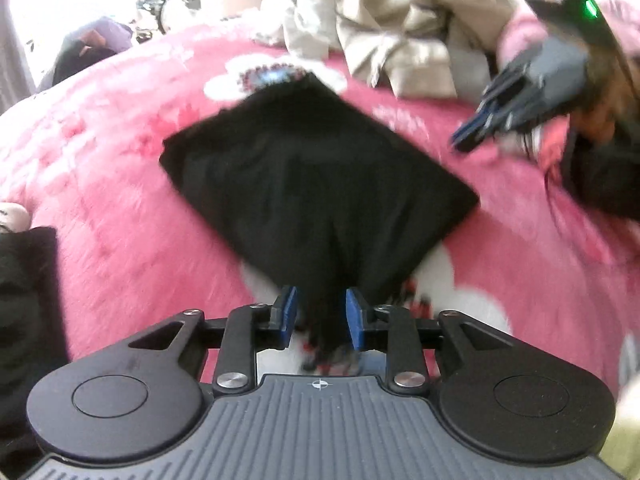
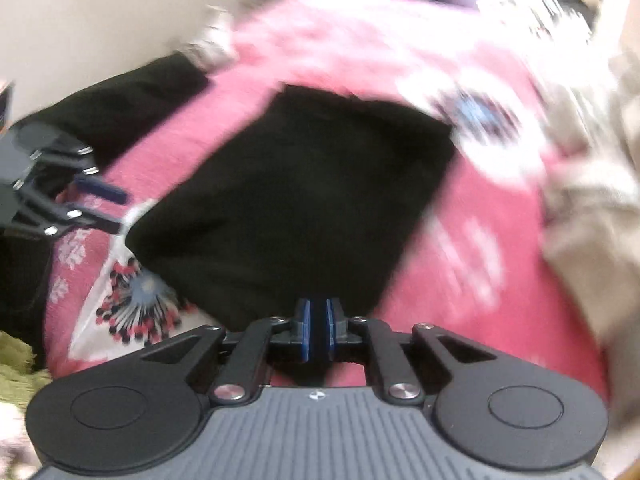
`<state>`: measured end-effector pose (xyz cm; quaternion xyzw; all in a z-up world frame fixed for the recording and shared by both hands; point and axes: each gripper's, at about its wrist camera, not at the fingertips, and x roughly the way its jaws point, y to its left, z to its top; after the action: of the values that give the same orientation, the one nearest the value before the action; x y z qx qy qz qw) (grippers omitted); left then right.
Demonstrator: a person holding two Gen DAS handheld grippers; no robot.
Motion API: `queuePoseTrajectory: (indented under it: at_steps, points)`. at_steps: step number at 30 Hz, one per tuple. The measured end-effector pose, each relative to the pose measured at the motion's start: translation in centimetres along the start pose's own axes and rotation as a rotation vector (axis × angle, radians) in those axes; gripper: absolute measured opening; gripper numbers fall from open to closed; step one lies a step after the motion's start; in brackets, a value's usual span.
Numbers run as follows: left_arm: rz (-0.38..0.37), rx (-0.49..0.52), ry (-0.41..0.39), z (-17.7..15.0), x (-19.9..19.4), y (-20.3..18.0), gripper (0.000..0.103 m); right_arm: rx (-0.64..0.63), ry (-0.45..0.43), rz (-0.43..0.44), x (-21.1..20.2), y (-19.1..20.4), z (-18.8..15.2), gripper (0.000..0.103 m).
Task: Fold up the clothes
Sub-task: 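Open both grippers and release the folded black shirt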
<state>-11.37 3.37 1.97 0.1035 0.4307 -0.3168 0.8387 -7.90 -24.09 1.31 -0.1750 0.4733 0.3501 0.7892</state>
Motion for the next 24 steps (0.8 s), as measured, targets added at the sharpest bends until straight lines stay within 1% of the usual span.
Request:
queuePoseTrajectory:
  at_steps: [1, 3, 4, 5, 6, 8, 9, 11, 12, 13, 15, 17, 18, 19, 20, 22, 23, 24]
  points:
    - [-0.011, -0.014, -0.001, 0.3, 1.0, -0.2, 0.027, -0.052, 0.007, -0.013, 1.0, 0.8, 0.4, 0.010]
    - [-0.012, -0.018, 0.032, 0.5, 3.5, -0.7, 0.027, -0.137, 0.052, -0.034, 3.2, 1.8, 0.2, 0.010]
    - [0.022, -0.001, 0.069, 0.2, 4.8, -0.9, 0.027, -0.174, 0.092, -0.055, 3.9, 1.8, -0.7, 0.007]
    - [0.057, 0.003, 0.105, -0.3, 5.6, -0.8, 0.028, -0.213, 0.137, -0.090, 4.4, 1.5, -1.7, 0.006]
    - [0.056, -0.006, 0.109, -0.6, 5.5, -0.6, 0.028, -0.232, 0.163, -0.118, 4.4, 1.0, -2.6, 0.006]
    - [0.030, -0.032, 0.094, -0.5, 4.1, 0.1, 0.028, -0.225, 0.192, -0.173, 3.5, -0.2, -3.4, 0.007]
    - [0.016, -0.047, 0.081, -0.4, 3.4, 0.4, 0.028, -0.199, 0.182, -0.190, 2.8, -0.7, -3.0, 0.008]
    - [-0.012, -0.074, 0.023, 0.3, 1.9, 1.0, 0.031, -0.150, 0.104, -0.182, 1.3, -1.5, -1.7, 0.008]
    - [-0.013, -0.085, 0.002, 0.8, 1.8, 1.2, 0.031, -0.147, 0.058, -0.174, 0.9, -1.4, -0.8, 0.008]
    - [-0.007, -0.100, -0.012, 1.4, 2.0, 1.4, 0.032, -0.164, 0.025, -0.166, 1.1, -1.0, 0.3, 0.008]
    - [0.008, -0.134, -0.028, 2.5, 3.1, 1.7, 0.032, -0.226, -0.006, -0.134, 2.5, 0.2, 2.0, 0.007]
    - [0.037, -0.160, -0.019, 2.7, 5.2, 1.7, 0.032, -0.289, 0.022, -0.112, 4.5, 1.1, 2.6, 0.007]
    - [0.075, -0.164, 0.011, 2.3, 6.4, 2.0, 0.032, -0.319, 0.050, -0.130, 5.4, 0.9, 2.4, 0.005]
    - [0.111, -0.172, 0.043, 1.8, 7.3, 2.4, 0.032, -0.347, 0.082, -0.171, 6.2, 0.3, 1.7, 0.004]
    - [0.110, -0.191, 0.045, 1.4, 7.2, 3.0, 0.032, -0.341, 0.109, -0.221, 6.4, -0.8, 1.2, 0.004]
    - [0.086, -0.231, 0.020, 1.2, 5.7, 3.9, 0.032, -0.269, 0.137, -0.321, 5.7, -3.7, 0.7, 0.005]
    - [0.090, -0.235, 0.002, 1.4, 5.0, 4.2, 0.032, -0.227, 0.106, -0.336, 4.7, -4.7, 0.9, 0.005]
    - [0.092, -0.238, -0.020, 1.8, 4.3, 4.4, 0.032, -0.195, 0.057, -0.323, 3.9, -5.1, 1.6, 0.005]
